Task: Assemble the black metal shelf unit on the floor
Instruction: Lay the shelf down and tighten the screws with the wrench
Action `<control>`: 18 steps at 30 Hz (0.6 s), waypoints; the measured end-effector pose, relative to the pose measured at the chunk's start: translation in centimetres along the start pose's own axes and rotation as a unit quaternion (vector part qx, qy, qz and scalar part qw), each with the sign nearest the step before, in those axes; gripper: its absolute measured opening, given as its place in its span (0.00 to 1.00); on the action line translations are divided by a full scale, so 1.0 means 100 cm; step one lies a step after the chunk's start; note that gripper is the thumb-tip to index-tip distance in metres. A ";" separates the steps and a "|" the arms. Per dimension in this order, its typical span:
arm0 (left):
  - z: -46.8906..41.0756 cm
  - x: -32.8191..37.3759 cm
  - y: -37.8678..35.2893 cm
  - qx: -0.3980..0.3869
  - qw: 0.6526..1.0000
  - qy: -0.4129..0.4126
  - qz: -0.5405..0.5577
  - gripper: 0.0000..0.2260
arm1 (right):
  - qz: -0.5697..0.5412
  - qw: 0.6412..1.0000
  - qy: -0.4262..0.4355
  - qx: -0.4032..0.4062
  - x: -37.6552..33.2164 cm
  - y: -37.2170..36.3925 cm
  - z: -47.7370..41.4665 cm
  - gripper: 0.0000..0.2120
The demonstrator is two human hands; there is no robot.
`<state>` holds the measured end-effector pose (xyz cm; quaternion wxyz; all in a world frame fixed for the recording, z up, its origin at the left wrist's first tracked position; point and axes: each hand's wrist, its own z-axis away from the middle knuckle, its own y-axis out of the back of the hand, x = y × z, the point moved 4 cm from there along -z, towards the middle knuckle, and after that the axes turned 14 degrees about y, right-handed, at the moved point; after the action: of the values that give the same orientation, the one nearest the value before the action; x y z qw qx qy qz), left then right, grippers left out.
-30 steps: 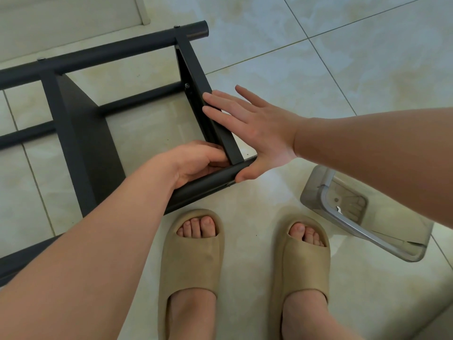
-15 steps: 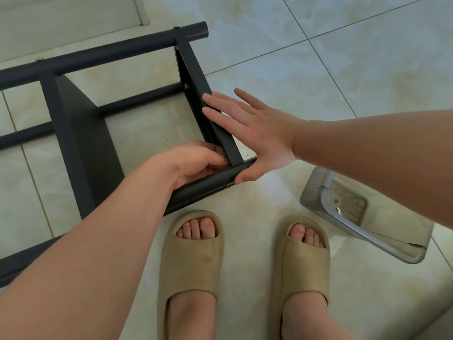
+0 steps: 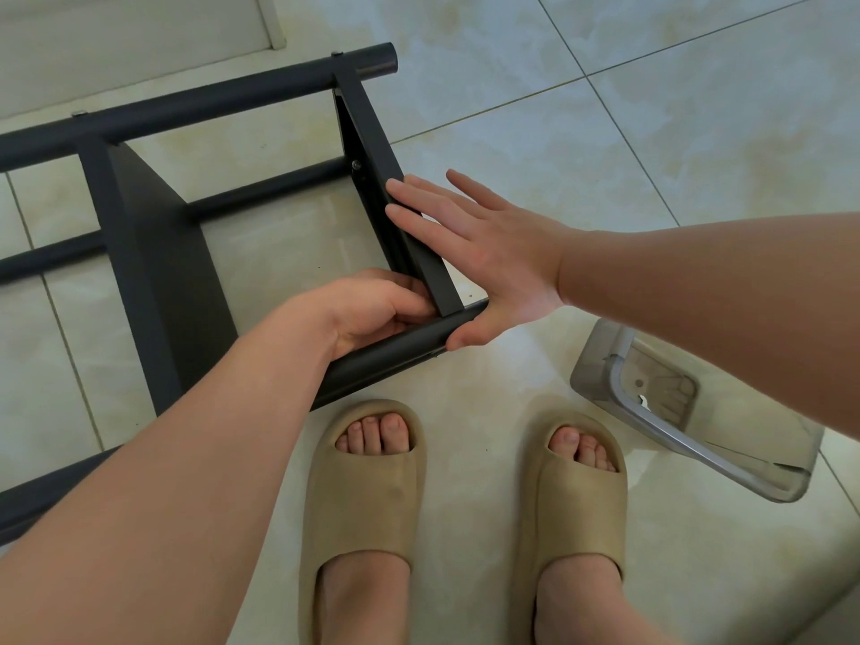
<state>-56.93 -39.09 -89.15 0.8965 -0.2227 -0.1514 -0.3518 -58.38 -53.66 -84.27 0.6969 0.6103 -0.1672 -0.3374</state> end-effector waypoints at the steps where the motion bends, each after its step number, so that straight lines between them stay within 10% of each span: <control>1: 0.000 0.001 0.000 0.000 1.000 -0.005 -0.003 0.08 | 0.000 1.000 0.001 0.003 0.000 0.000 0.000 0.61; 18: 0.001 0.005 -0.001 -0.022 0.999 -0.040 0.000 0.09 | -0.001 1.000 0.001 0.009 0.000 0.000 0.000 0.61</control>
<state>-56.72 -39.35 -88.79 0.8845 -0.2561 -0.1797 -0.3460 -58.38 -53.69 -84.30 0.6915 0.6169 -0.1688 -0.3358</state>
